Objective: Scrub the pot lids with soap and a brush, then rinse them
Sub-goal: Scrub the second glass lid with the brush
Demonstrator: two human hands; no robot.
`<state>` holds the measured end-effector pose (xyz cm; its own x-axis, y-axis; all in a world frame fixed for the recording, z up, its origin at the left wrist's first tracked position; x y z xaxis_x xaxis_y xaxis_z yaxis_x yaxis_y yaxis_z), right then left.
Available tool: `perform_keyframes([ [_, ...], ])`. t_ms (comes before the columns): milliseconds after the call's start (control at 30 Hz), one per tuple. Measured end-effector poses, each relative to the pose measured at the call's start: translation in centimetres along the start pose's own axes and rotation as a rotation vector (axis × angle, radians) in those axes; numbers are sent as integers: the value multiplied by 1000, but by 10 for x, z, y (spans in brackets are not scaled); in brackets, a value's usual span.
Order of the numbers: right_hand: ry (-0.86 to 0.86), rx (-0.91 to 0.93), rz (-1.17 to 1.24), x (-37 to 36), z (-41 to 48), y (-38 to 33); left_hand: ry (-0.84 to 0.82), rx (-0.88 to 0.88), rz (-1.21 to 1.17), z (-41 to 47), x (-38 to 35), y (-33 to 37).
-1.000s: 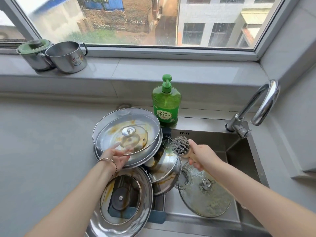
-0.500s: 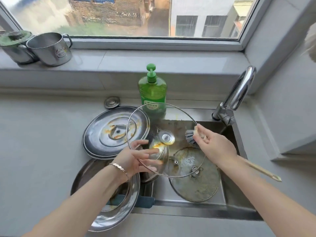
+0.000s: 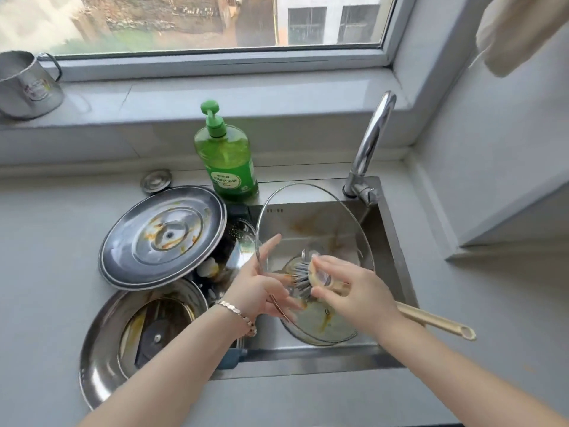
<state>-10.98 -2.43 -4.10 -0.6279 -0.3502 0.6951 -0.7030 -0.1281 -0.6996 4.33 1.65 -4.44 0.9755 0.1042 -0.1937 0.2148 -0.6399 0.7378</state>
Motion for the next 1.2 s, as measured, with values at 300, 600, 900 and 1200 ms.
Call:
perform_keyframes([
  [300, 60, -87, 135, 24, 3, 28, -53, 38, -58, 7, -39, -11],
  [600, 15, -139, 229, 27, 27, 42, -19, 44, -9, 20, -45, -9],
  [900, 3, -50, 282, 31, 43, 29, -49, 77, -22, 22, -47, -13],
  [1200, 82, -89, 367, 35, 47, 39, -95, 106, 46, 20, -52, -18],
])
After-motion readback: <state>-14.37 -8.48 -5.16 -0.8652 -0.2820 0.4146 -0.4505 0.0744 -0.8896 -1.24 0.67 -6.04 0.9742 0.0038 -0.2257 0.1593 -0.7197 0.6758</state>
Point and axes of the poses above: each hand's wrist, its own z-axis towards the middle knuckle, its own x-axis out of the back of the hand, y = z × x, the point moved 7 cm from there along z, towards the middle knuckle, and after that the axes turned 4 degrees about y, right-handed, at the moved point
